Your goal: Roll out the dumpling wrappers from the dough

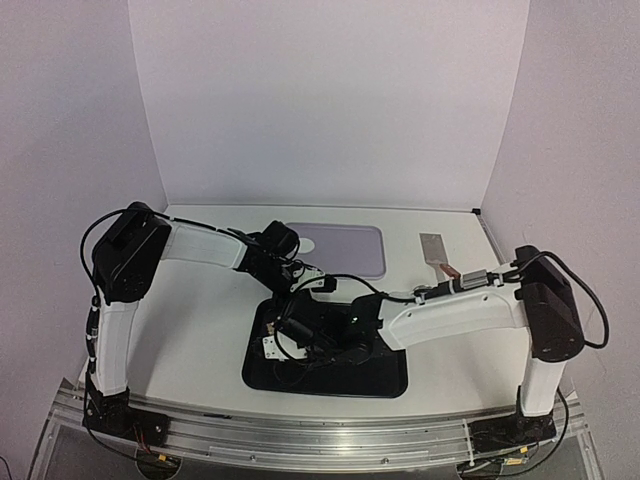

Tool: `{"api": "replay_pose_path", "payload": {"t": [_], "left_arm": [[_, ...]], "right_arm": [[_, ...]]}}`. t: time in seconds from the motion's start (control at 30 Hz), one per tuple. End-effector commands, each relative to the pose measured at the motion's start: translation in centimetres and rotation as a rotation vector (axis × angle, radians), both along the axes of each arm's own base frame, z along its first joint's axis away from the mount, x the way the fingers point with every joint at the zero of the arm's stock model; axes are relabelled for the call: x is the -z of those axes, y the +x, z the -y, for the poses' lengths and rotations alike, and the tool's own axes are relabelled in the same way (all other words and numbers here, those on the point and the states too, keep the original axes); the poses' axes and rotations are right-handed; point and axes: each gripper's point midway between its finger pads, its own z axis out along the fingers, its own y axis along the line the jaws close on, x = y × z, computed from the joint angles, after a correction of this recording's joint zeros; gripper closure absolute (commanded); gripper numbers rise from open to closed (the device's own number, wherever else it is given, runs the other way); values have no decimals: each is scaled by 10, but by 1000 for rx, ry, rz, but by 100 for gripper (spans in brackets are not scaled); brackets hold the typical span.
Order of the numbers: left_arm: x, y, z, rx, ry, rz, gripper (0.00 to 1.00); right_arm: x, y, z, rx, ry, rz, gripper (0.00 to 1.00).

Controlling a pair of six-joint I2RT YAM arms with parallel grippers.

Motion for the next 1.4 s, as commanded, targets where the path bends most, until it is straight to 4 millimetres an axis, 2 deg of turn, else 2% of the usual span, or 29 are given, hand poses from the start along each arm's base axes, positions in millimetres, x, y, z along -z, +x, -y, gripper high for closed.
{"api": "replay_pose_path", "payload": {"t": [0.0, 0.07, 0.13, 0.3, 0.37, 0.47, 0.6, 0.67, 0.77, 0.87, 0.93, 1.0, 1.13, 1.23, 1.3, 1.37], "left_arm": [[23, -10, -14, 37, 97, 39, 100], [23, -10, -14, 36, 96, 39, 100], [23, -10, -15, 35, 96, 38, 100], [21, -10, -15, 32, 97, 40, 100], [20, -10, -16, 33, 100, 41, 100], [19, -9, -15, 32, 98, 46, 100], [19, -8, -15, 31, 96, 49, 100], [19, -8, -14, 30, 95, 49, 100], [20, -8, -14, 29, 96, 47, 100], [20, -8, -14, 30, 97, 45, 100], [19, -7, -14, 30, 96, 47, 100], [17, -7, -14, 32, 94, 51, 100], [18, -8, -14, 34, 93, 54, 100], [18, -7, -14, 31, 89, 53, 100], [19, -8, -14, 30, 89, 50, 100], [20, -9, -14, 28, 91, 46, 100]], "right_arm": [[102, -101, 132, -30, -499, -439, 100], [101, -107, 142, -21, -520, -449, 100], [104, -105, 145, -40, -549, -435, 100], [116, -72, 119, -81, -570, -419, 100], [119, -66, 117, -94, -586, -409, 100], [111, -74, 127, -51, -596, -435, 100], [106, -105, 156, -41, -676, -427, 100], [108, -108, 158, -32, -690, -419, 100], [117, -95, 149, -60, -727, -390, 100], [124, -72, 122, -53, -703, -369, 100], [127, -67, 114, -41, -690, -371, 100], [125, -73, 115, -31, -680, -379, 100], [116, -107, 147, -24, -723, -398, 100], [112, -128, 162, -23, -743, -418, 100], [113, -125, 163, -39, -762, -404, 100], [114, -111, 150, -36, -750, -387, 100]]}}
